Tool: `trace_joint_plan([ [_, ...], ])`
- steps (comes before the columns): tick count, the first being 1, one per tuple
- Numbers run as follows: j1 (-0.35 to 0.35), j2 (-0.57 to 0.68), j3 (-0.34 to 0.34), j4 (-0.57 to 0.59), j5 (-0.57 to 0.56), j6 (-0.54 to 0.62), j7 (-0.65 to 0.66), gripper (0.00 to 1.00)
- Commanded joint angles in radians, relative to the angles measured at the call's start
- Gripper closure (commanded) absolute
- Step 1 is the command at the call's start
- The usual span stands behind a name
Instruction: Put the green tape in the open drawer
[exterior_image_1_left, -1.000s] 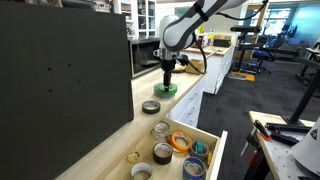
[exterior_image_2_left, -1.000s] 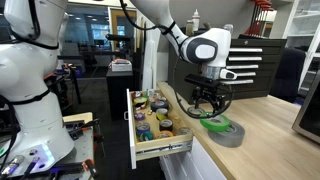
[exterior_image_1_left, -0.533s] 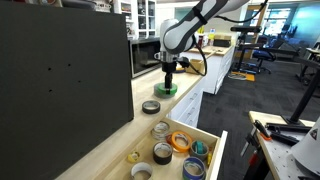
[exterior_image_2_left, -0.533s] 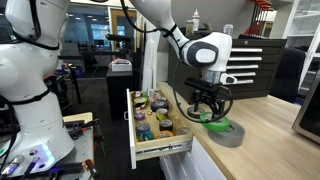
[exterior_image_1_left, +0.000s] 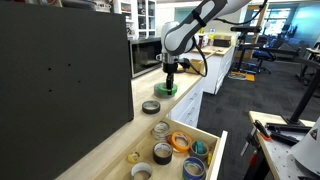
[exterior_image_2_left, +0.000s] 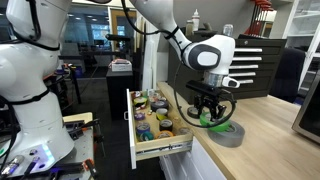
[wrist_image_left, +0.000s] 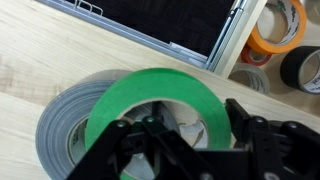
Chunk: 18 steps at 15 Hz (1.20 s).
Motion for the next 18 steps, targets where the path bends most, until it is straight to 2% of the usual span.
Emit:
trace_joint_plan([
  [1, -0.028, 0.004, 0.029, 0.019, 0.024, -0.023, -0.035, 0.66],
  [5, -0.028, -0.009, 0.037, 0.019, 0.027, -0.024, -0.042, 0.92],
  [6, -0.028, -0.012, 0.042, 0.019, 0.03, -0.026, -0.045, 0.95],
  [11, -0.019, -0.068, 0.049, -0.004, 0.017, -0.028, -0.048, 0.93],
  [18, 0.005, -0.245, 0.031, -0.088, 0.003, -0.075, -0.032, 0.93],
])
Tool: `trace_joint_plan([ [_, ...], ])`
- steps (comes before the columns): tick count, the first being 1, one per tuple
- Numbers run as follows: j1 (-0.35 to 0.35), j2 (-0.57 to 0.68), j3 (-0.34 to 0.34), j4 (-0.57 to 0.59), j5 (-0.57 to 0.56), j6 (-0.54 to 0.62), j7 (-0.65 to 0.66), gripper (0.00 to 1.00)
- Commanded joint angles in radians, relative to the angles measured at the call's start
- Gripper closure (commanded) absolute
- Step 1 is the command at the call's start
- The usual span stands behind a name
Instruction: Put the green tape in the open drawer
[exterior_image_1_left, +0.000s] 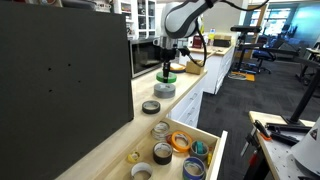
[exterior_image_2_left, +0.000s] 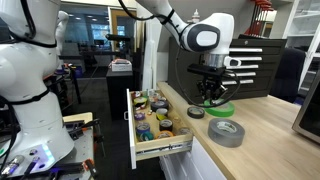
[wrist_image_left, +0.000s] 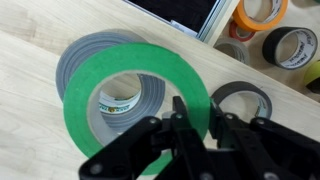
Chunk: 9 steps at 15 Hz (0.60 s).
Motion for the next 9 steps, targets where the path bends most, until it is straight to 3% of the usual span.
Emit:
trace_joint_plan([
  [1, 0.014, -0.151, -0.008, -0.1, -0.001, -0.071, 0.012, 0.93],
  [9, 0.1, -0.384, -0.005, -0.283, -0.014, -0.17, 0.058, 0.93],
])
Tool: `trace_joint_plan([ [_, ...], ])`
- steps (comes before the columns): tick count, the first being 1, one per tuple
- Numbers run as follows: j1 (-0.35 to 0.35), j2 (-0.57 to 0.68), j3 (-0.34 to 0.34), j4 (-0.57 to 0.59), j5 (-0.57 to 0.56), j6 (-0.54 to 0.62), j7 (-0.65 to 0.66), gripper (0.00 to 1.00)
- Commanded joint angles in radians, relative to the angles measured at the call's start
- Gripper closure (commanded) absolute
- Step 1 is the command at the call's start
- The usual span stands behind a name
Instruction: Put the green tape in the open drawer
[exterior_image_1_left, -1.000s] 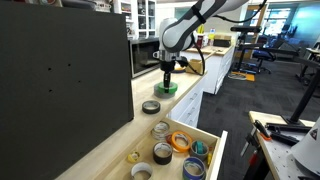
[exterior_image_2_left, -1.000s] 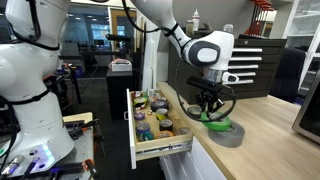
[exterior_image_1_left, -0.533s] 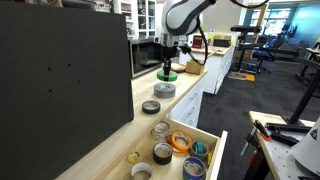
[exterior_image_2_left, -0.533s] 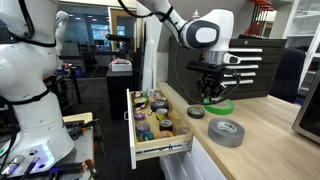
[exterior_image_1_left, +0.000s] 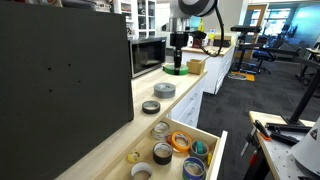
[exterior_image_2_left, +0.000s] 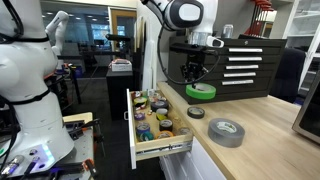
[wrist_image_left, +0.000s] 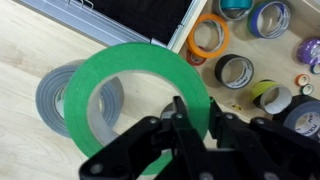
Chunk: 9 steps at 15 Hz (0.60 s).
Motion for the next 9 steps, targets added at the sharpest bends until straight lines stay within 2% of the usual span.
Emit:
trace_joint_plan([
  [1, 0.059, -0.143, -0.003, -0.132, -0.018, -0.019, 0.028, 0.93],
  [5, 0.124, -0.206, 0.009, -0.223, -0.039, 0.011, 0.033, 0.93],
  [9, 0.172, -0.204, 0.024, -0.28, -0.03, 0.036, 0.033, 0.93],
])
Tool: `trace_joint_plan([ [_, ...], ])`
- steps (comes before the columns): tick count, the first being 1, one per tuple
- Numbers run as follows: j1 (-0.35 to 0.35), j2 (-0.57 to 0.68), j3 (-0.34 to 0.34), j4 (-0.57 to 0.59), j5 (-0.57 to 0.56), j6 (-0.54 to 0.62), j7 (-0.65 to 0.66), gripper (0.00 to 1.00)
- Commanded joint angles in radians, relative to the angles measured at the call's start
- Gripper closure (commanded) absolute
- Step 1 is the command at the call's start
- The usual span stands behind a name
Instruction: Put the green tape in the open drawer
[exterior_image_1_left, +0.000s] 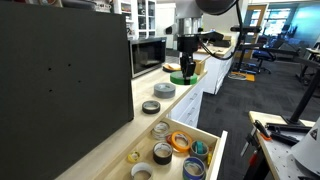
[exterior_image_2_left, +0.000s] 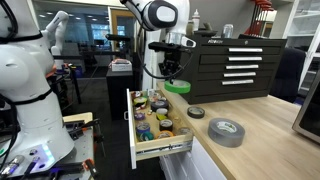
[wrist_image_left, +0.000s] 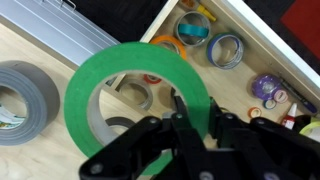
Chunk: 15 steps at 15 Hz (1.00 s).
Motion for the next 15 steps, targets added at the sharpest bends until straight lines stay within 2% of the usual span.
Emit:
trace_joint_plan([
  [1, 0.04, -0.036, 0.011, -0.082, -0.004, 0.042, 0.022, 0.93],
  [9, 0.091, 0.051, 0.046, -0.17, 0.007, 0.22, 0.065, 0.93],
  [15, 0.082, 0.187, 0.061, -0.189, 0.023, 0.383, 0.076, 0.92],
])
